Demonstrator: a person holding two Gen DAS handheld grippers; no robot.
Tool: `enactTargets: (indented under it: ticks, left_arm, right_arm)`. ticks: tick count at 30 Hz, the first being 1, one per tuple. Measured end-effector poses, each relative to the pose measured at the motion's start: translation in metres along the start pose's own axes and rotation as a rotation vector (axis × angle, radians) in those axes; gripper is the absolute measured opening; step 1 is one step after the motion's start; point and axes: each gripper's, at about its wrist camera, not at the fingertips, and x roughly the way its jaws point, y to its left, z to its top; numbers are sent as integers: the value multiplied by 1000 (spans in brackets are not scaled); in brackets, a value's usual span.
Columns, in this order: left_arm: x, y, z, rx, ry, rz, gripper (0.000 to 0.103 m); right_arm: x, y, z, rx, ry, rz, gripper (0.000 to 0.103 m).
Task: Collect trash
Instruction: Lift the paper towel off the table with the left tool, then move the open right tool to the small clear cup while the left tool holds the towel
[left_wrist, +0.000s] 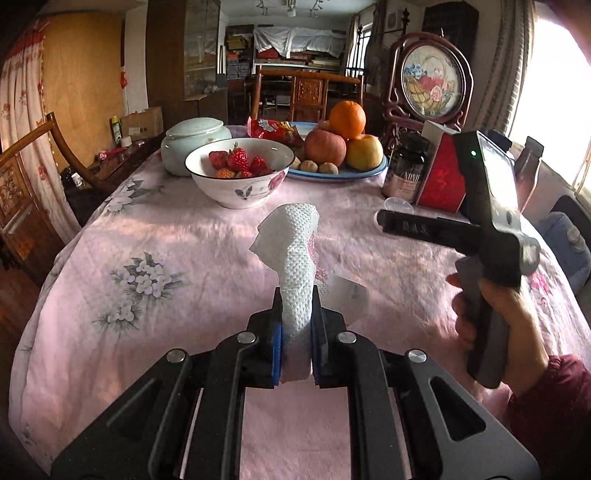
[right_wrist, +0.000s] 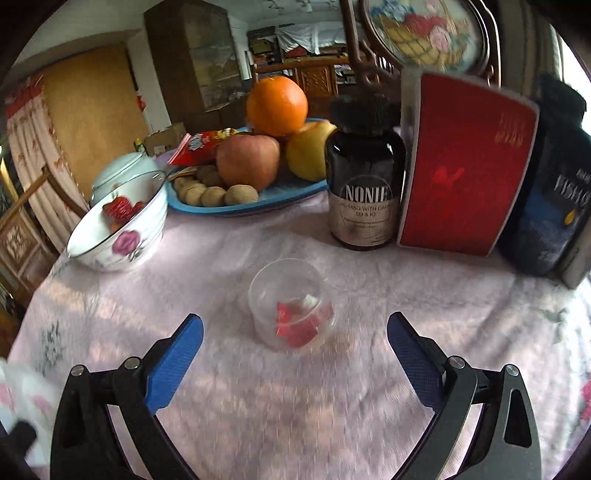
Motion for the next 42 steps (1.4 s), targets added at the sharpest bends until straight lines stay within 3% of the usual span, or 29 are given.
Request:
enactTargets:
  ticks: [7,27,33,38,41,42]
  left_arm:
    - [13,-14,-5,57,31,10,16]
    - [21,-19,-8,89,51,35,16]
    - [25,-12,-6,61,75,29,16]
    - [38,-5,-7,16,152,-19,16]
    - [43,-4,-10,14,177,-22,18]
    - [45,-4,-10,13,181,-19,25]
  right_arm:
    - [10,-16,2,80,14,79,97]
    - [23,-13,4,46,70,82,99]
    - [19,-7,-2,-76,116,79,99]
    - [15,10,-15,-222,145,-28,99]
    - [14,4,-14,-197,135,-6,99]
    - [12,0,-13,-177,127,16,98]
